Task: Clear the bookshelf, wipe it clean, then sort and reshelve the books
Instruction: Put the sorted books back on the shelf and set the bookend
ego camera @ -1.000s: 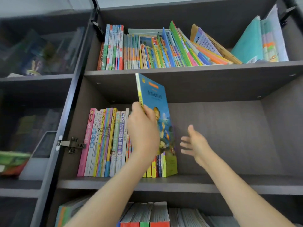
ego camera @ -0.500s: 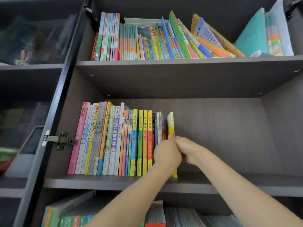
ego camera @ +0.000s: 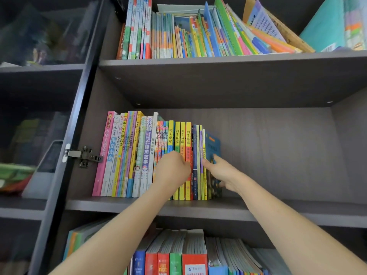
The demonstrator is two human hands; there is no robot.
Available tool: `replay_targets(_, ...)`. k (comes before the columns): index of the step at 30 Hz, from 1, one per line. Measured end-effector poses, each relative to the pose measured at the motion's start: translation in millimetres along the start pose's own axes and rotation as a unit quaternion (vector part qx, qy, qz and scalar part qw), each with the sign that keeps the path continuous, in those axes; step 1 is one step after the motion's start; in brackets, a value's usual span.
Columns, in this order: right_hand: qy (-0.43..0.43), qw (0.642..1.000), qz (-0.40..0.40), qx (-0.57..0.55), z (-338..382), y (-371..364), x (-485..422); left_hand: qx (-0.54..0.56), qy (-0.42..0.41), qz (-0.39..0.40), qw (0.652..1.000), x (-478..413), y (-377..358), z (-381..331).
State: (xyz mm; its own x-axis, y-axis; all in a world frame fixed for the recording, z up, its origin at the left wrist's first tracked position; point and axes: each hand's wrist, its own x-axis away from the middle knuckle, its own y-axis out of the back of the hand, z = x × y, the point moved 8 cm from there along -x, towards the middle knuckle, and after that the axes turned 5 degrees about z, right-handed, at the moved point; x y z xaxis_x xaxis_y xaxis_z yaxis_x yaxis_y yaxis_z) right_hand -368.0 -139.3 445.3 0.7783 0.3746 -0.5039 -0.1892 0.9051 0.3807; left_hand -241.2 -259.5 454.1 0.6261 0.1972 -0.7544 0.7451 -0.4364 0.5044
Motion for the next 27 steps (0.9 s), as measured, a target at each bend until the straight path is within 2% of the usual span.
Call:
replay_targets(6, 0.011, 1.0, -0.01, 0.007, -1.3, 3.4, 2.0, -0.01, -0.006, -0.042, 0.999, 5.9, 19.2, -6.3)
replay_targets(9, 0.057, 0.993, -0.076, 0.068, 16.5, 13.2, 15.2, -0.009, -0.007, -0.057, 0.998, 13.4, 31.3, -7.0)
replay_targets(11, 0.104, 0.968, -0.181, 0.139, 38.5, 26.3, 38.4, -0.003, -0.009, -0.063, 0.998, 20.2, 41.7, -6.3)
replay_targets(13, 0.187, 0.924, -0.263, 0.206, 70.6, 27.1, 74.3, 0.001, -0.003, -0.065, 0.998, 29.5, 52.9, -6.1)
replay_targets(16, 0.342, 0.865, -0.294, 0.221, 106.0, -2.5, 126.6, -0.014, 0.005, -0.067, 0.998, 51.3, 75.4, -4.7)
replay_targets(18, 0.438, 0.835, -0.262, 0.205, 122.1, -31.9, 162.9, -0.041, 0.01, -0.081, 0.996, 75.7, 96.0, -5.7)
replay_targets(20, 0.487, 0.843, -0.168, 0.158, 131.9, -62.9, 188.5, -0.073, 0.019, -0.109, 0.991, 108.6, 123.2, -7.1)
replay_targets(23, 0.444, 0.893, 0.054, 0.044, 135.0, -125.8, 209.9, -0.135, 0.06, -0.154, 0.977, 171.6, 175.0, 1.1)
replay_targets(25, 0.402, 0.897, 0.182, -0.003, 136.1, -169.3, 226.8, -0.157, 0.097, -0.146, 0.972, 205.3, 203.0, 12.5)
replay_targets(27, 0.376, 0.882, 0.281, -0.051, 137.0, -209.8, 254.3, -0.167, 0.142, -0.136, 0.966, 243.3, 229.8, 29.2)
